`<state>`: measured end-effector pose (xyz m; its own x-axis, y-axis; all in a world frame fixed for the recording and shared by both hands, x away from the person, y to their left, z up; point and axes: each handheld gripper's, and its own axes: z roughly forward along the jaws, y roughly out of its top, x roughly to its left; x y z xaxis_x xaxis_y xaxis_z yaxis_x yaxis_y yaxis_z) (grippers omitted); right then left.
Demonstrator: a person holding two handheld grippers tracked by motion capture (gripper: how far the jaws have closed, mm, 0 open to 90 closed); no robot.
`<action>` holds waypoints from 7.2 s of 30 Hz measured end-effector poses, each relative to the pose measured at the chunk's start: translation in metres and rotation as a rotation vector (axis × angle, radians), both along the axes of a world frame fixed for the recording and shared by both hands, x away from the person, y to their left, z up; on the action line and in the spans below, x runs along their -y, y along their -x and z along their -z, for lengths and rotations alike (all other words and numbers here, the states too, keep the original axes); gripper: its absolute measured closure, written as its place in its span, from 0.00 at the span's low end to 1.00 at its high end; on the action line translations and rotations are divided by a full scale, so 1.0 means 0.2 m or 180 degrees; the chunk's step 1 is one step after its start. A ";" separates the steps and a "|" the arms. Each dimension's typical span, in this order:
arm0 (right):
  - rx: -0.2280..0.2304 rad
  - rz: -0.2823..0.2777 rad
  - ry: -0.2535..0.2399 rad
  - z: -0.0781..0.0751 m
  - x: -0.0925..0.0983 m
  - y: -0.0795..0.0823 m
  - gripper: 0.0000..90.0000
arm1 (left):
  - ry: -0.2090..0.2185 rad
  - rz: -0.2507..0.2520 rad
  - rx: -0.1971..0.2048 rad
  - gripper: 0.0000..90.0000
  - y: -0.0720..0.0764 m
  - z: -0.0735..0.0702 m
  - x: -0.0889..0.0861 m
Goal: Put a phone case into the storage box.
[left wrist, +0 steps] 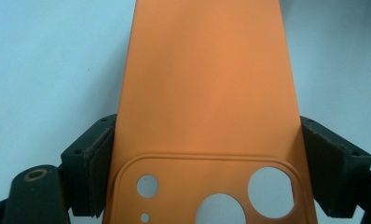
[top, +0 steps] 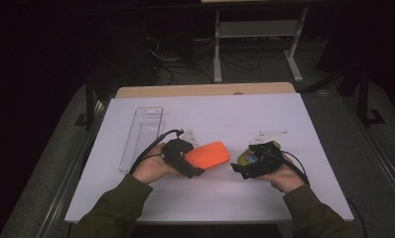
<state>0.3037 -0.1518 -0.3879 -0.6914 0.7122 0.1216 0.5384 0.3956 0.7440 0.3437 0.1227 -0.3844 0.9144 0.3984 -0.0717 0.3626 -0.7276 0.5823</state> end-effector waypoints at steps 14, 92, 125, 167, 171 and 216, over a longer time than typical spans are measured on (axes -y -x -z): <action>0.0183 0.0170 0.0250 0.12 -0.07 0.04 0.08 | 0.0018 -0.0079 -0.0058 0.17 -0.02 -0.02 -0.02; 0.3319 -0.0738 0.2689 0.21 -0.33 0.21 0.08 | 0.0121 -0.0123 -0.0131 0.17 -0.02 -0.02 -0.01; 0.3689 -0.1109 0.2970 0.26 -0.53 0.23 0.50 | 0.0070 -0.0112 -0.0106 0.17 -0.03 -0.03 -0.02; 0.3819 -0.1048 0.3049 0.25 -0.53 0.24 0.91 | 0.0257 -0.0081 -0.0140 0.15 -0.02 -0.03 -0.03; 0.3794 -0.1035 0.3051 0.25 -0.52 0.23 0.91 | 0.0298 -0.0080 -0.0164 0.12 -0.01 -0.04 -0.03; 0.2644 -0.0287 0.2016 0.11 -0.34 0.08 0.90 | 0.0411 -0.0252 -0.0124 0.05 -0.06 -0.12 -0.20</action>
